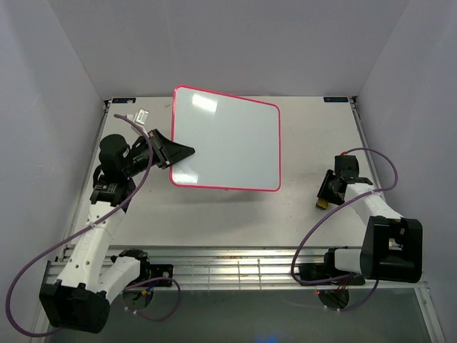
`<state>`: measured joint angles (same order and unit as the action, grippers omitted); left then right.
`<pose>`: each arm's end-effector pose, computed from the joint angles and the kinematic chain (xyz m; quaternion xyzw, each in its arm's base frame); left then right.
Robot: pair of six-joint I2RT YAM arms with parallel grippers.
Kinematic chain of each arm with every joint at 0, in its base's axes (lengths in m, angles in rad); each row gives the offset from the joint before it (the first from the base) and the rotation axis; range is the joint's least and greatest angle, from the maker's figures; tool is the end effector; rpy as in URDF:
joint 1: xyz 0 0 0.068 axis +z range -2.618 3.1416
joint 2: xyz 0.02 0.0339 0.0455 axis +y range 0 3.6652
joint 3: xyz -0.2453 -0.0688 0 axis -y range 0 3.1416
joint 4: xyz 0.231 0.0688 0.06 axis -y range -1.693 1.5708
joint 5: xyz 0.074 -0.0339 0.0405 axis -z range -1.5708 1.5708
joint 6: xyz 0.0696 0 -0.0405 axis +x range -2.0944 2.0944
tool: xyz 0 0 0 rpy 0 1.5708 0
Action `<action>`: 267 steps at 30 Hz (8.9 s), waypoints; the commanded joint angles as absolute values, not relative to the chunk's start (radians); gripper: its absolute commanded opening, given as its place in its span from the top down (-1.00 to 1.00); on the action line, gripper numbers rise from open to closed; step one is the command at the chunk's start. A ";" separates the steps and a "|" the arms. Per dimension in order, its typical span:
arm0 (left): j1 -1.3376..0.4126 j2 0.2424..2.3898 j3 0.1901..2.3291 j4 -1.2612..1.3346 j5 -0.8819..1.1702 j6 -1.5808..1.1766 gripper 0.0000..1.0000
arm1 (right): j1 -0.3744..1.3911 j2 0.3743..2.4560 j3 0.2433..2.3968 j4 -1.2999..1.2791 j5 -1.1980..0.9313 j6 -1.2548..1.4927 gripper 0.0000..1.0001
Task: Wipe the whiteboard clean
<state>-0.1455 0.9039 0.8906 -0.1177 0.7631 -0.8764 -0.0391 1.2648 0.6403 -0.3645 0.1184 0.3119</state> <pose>0.2139 -0.0800 0.3469 -0.0201 0.7395 -0.5434 0.3968 0.2467 -0.0179 0.1414 0.1837 0.9387 -0.0172 0.2914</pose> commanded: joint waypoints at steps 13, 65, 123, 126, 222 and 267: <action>-0.146 1.090 0.897 0.579 0.810 -0.974 1.00 | -0.049 1.220 0.733 -0.402 0.121 0.290 -0.33; -0.199 1.787 0.939 1.436 0.885 -0.830 1.00 | -0.038 0.699 0.916 -0.451 -0.882 0.212 -0.93; -0.081 2.146 0.842 1.373 0.991 -0.451 1.00 | -0.003 0.661 0.923 -0.397 -0.977 0.222 -0.97; -0.074 2.169 0.848 1.419 1.002 -0.498 0.99 | -0.003 0.658 0.925 -0.399 -0.979 0.222 -0.97; -0.213 0.612 0.718 -0.589 -0.190 -0.449 -0.96 | 0.037 1.287 0.703 -0.465 0.238 0.357 -0.42; -0.259 0.595 0.700 -0.571 -0.166 -0.445 -0.96 | 0.933 2.141 1.913 -0.362 0.446 0.025 0.46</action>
<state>-0.2573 0.6064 0.7074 -0.5961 -0.1722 -0.4522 0.9451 2.0998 1.8248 -0.3412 0.3916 0.0956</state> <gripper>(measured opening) 0.979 0.397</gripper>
